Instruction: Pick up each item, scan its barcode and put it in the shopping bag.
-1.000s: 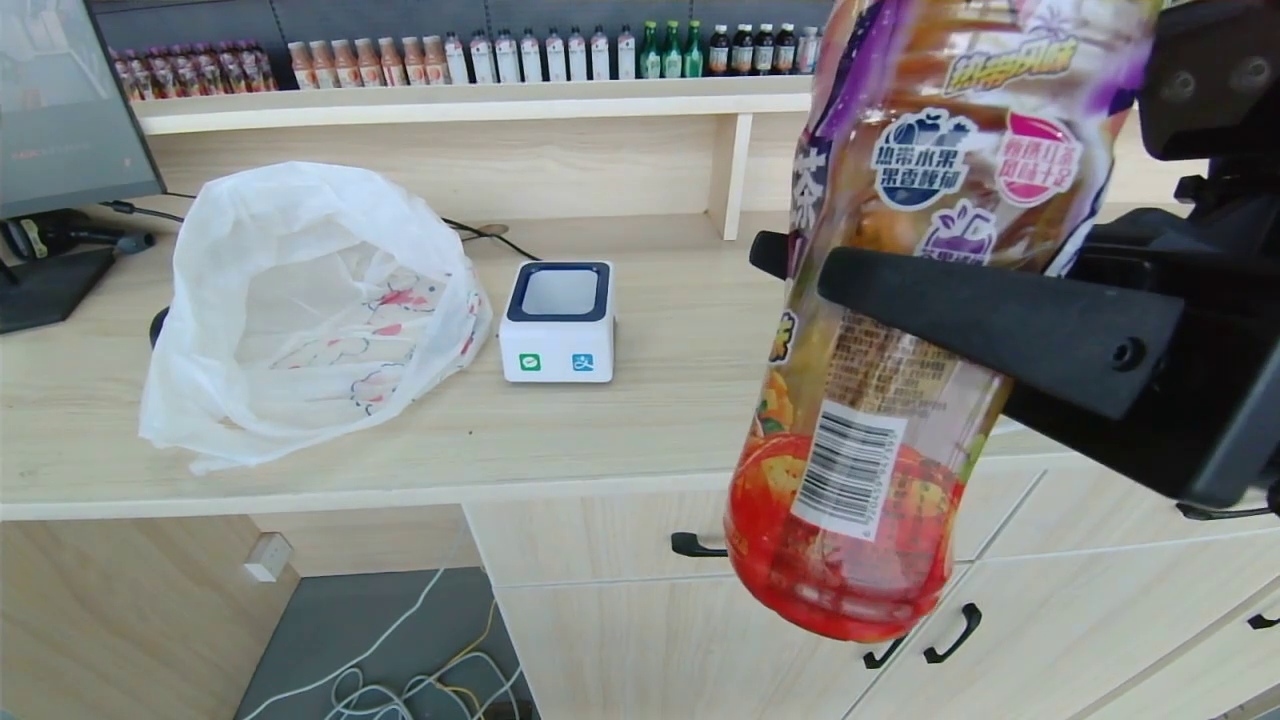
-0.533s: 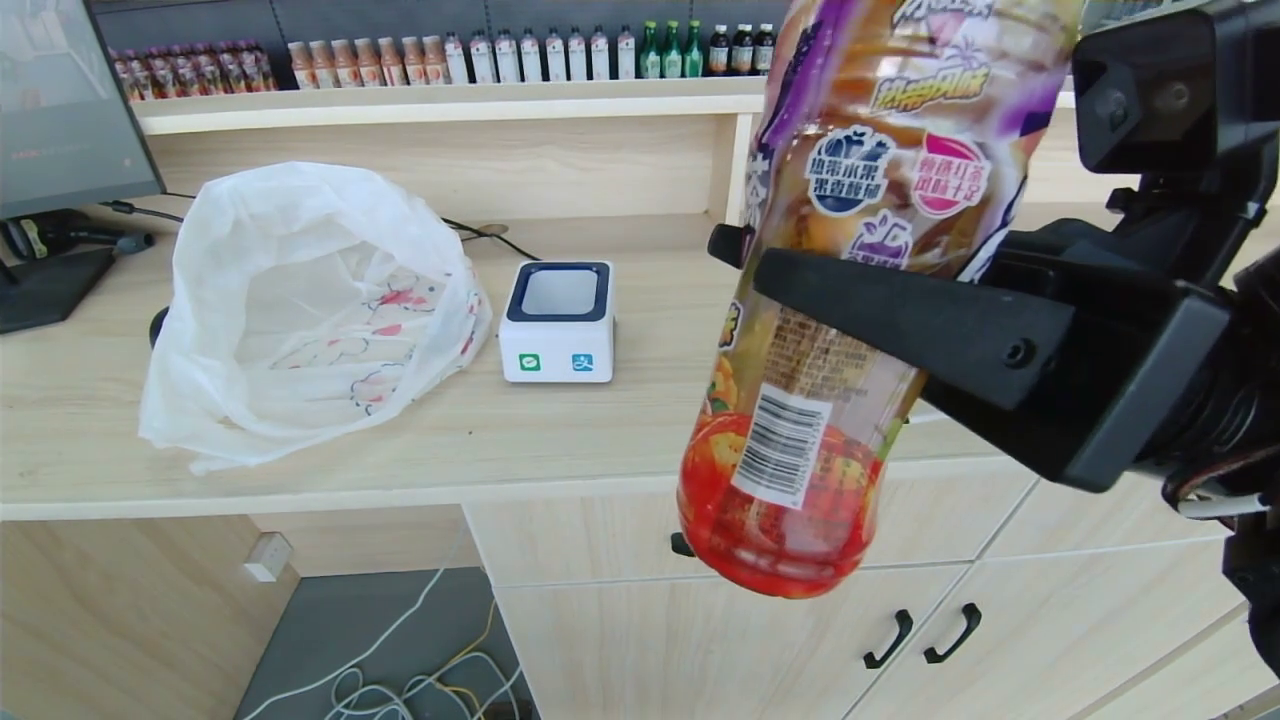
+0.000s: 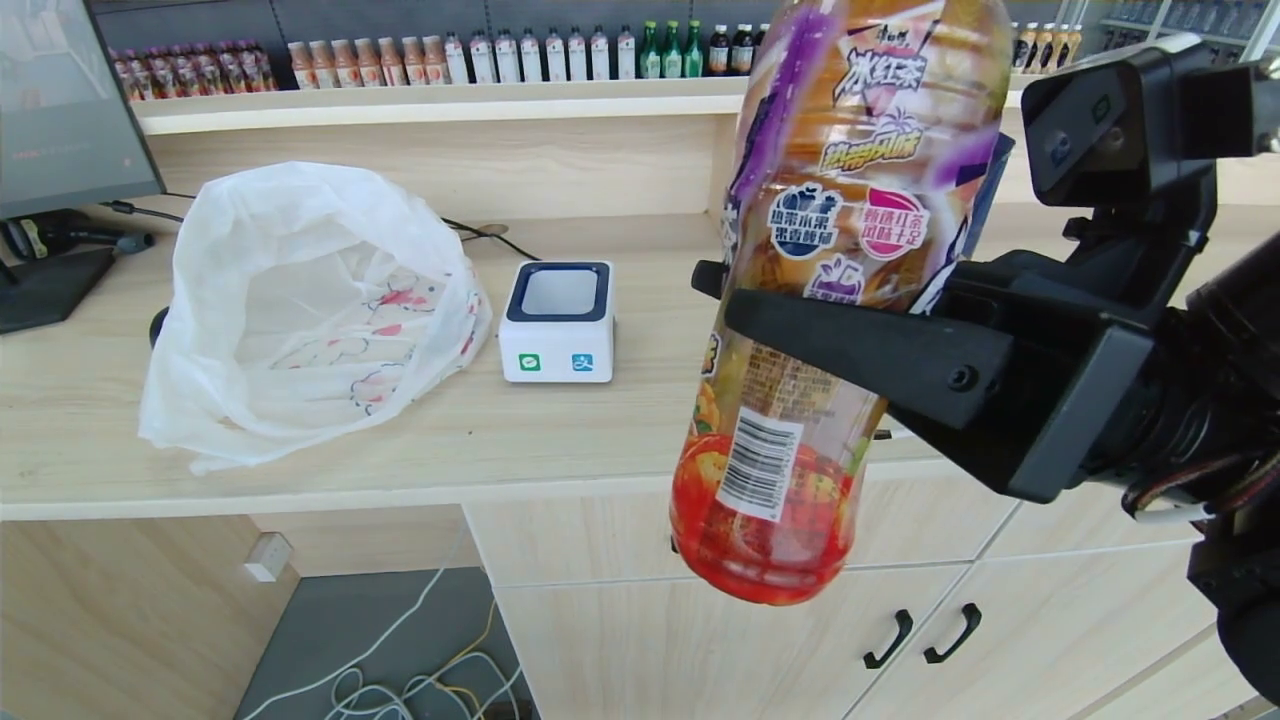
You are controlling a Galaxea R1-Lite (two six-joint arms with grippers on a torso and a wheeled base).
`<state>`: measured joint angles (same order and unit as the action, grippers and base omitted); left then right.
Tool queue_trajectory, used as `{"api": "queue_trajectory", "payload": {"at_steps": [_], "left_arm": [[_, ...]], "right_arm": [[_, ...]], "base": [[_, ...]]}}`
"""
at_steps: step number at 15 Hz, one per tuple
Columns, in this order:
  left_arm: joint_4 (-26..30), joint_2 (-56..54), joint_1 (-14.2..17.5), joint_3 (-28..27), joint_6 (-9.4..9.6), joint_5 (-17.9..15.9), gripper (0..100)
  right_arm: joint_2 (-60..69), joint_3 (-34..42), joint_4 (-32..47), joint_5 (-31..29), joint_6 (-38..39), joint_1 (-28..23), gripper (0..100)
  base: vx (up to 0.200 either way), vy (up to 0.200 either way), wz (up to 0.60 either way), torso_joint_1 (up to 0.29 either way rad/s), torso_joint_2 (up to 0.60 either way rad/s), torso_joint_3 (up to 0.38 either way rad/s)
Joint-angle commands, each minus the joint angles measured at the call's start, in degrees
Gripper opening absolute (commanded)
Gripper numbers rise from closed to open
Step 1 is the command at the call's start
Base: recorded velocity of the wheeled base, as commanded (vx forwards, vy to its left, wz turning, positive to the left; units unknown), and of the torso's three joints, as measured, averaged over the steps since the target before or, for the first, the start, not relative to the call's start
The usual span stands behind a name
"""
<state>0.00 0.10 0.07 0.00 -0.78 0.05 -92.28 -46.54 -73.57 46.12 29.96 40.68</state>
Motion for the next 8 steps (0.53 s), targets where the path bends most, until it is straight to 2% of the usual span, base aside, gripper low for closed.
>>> {"api": "queue_trajectory", "payload": {"at_steps": [1,5,8], "left_arm": [[0.0,0.0,0.0,0.0,-0.01,0.0,100],[0.0,0.0,0.0,0.0,-0.01,0.0,100],[0.0,0.0,0.0,0.0,-0.01,0.0,100]], "right_arm": [[-0.1,0.0,0.0,0.0,0.0,0.0,0],[0.1,0.5,-2.2,-0.3,-0.6,0.0,0],[-0.1,8.3,-11.2,-2.2,-1.8,-1.2,0]], "base": [[0.000,0.000,0.00,0.000,0.00,0.000],[0.000,0.000,0.00,0.000,0.00,0.000],[0.000,0.000,0.00,0.000,0.00,0.000]]}}
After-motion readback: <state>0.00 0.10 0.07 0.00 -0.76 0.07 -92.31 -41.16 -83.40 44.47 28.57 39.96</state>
